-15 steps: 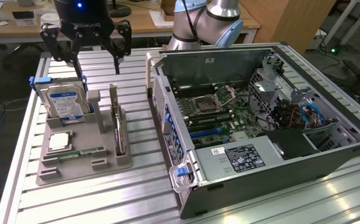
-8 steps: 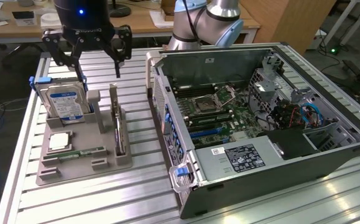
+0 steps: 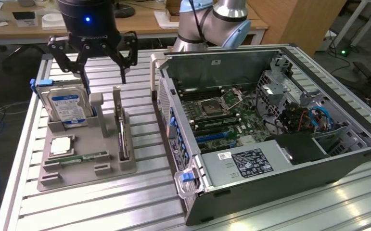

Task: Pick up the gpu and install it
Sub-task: 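Pick up the gpu and move the gpu toward the slot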

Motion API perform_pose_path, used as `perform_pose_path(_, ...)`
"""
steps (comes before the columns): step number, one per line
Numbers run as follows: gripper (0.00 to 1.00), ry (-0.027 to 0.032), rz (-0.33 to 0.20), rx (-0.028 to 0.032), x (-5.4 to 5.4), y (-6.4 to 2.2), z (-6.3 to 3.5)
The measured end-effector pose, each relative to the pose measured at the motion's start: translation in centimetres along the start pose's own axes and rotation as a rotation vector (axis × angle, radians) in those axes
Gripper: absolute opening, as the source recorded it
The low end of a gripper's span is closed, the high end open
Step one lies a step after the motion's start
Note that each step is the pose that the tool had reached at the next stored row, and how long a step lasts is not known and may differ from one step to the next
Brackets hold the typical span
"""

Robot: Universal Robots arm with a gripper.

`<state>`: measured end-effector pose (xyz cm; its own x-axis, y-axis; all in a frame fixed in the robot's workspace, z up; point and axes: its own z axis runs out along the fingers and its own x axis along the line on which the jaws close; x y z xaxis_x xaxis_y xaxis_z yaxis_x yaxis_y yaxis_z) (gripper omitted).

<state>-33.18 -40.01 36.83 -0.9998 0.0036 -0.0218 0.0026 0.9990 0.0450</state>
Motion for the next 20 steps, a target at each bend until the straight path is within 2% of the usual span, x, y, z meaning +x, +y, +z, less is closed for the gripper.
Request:
perform_pose_path(6, 0.76, 0.0000, 0.000, -0.0001, -0.36, -0.14, 0.44)
perform_pose_path(10, 0.76, 0.0000, 0.001, -0.0001, -0.37, -0.55, 0.73)
perform_pose_path(14, 0.76, 0.0000, 0.001, 0.0000, -0.40, -0.93, 0.80)
perform_pose_path(20, 0.76, 0.0001, 0.001, 0.0003, -0.57, -0.99, 0.90)
